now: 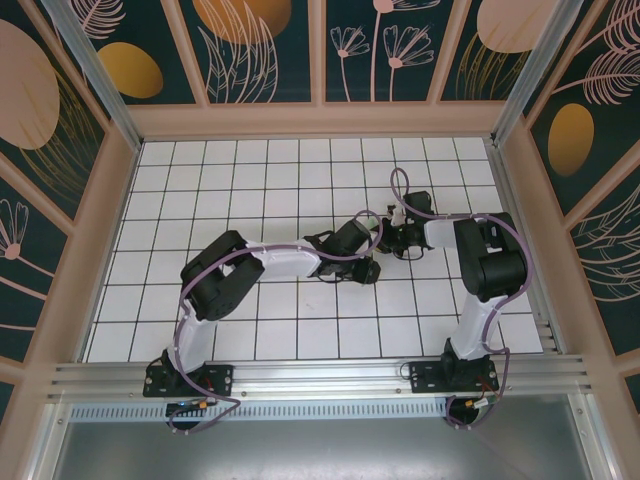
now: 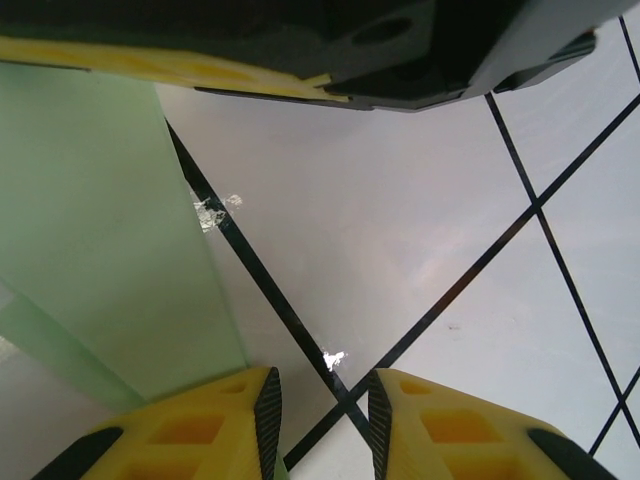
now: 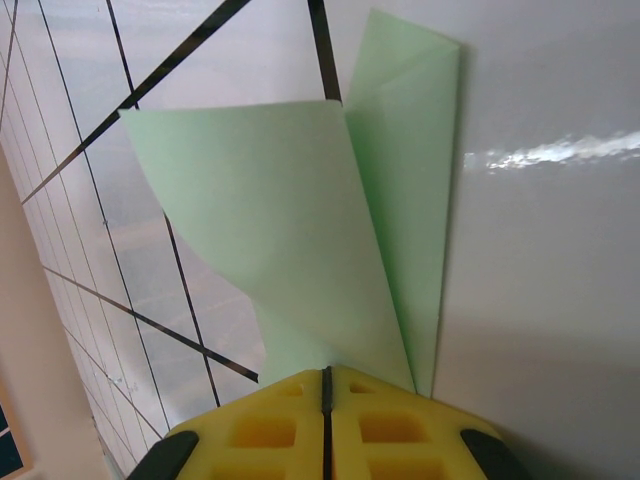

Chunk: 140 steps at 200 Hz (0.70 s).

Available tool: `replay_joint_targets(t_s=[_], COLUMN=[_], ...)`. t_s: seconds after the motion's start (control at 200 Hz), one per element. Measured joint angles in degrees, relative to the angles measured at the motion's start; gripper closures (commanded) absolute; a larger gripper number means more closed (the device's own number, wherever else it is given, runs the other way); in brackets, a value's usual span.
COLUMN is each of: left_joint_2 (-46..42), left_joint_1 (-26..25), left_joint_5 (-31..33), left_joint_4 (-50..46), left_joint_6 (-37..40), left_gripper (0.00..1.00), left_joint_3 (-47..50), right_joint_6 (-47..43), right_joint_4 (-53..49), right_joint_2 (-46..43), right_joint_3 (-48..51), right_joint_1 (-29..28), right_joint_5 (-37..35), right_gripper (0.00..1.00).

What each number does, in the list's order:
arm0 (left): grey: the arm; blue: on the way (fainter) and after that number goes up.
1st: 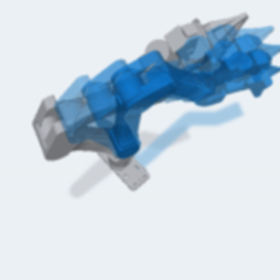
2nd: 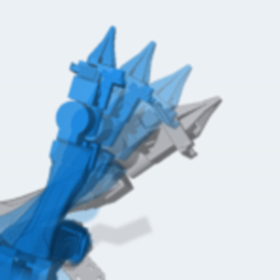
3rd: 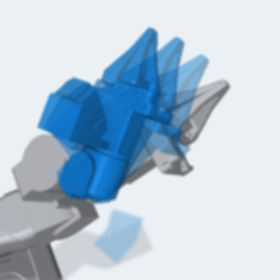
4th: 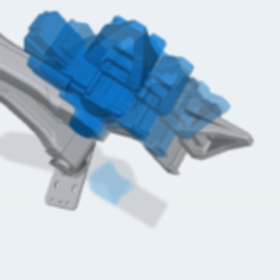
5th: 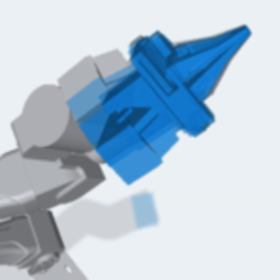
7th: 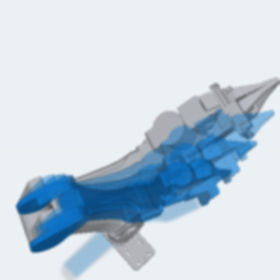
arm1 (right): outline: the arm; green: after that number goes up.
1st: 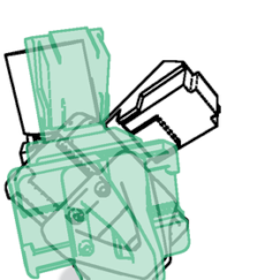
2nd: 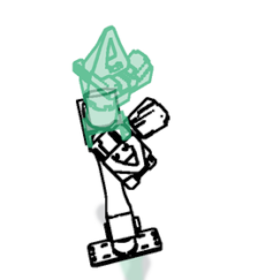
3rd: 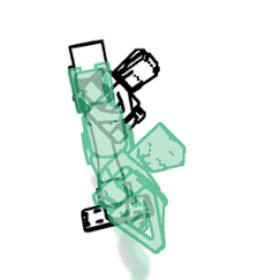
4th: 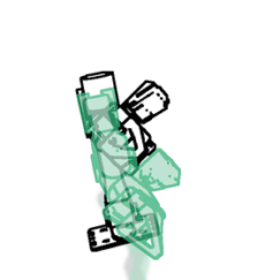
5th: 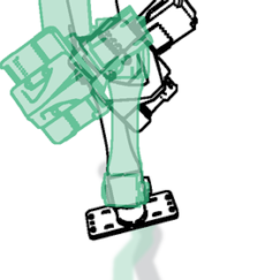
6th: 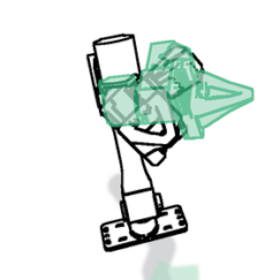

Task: Fold a paper plane with a square sheet of paper (fold left side to right side)
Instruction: Fold the wing for the fifth time at the center of the table.

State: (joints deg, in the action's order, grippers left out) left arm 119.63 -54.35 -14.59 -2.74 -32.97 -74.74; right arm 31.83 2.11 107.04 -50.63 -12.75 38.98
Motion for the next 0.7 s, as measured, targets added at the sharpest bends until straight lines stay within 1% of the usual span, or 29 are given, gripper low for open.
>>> replay_joint_targets(t_s=[0.195,0.28,0.36,0.44,0.596,0.701], left_joint_2=[-0.13,-0.44,-0.70,-0.87,-1.09,-1.11], left_joint_1=[0.24,0.35,0.35,0.35,0.35,0.35], left_joint_5=[-0.59,-1.05,-1.11,-1.09,-1.05,-1.01], left_joint_4=[2.69,4.26,5.55,6.38,7.15,7.28], left_joint_6=[-0.02,-0.04,-0.04,-0.04,-0.07,-0.07], left_gripper=[0.67,0.67,0.67,0.68,0.68,0.68], left_joint_3=[1.79,2.89,3.74,4.31,4.87,5.01], right_joint_6=[-0.26,-0.66,-1.31,-1.40,-0.13,0.76], right_joint_4=[-1.42,-3.28,-4.46,-4.79,-3.15,-2.32], right_joint_2=[-0.98,-3.10,-6.23,-9.68,-14.47,-14.73], right_joint_3=[-0.22,-0.26,-0.26,0.04,4.13,7.89], right_joint_1=[0.48,1.81,3.45,4.74,5.20,4.50], right_joint_5=[-0.20,-0.61,-1.01,-1.42,-0.50,0.63], right_gripper=[0.84,0.81,0.80,0.85,0.98,1.00])
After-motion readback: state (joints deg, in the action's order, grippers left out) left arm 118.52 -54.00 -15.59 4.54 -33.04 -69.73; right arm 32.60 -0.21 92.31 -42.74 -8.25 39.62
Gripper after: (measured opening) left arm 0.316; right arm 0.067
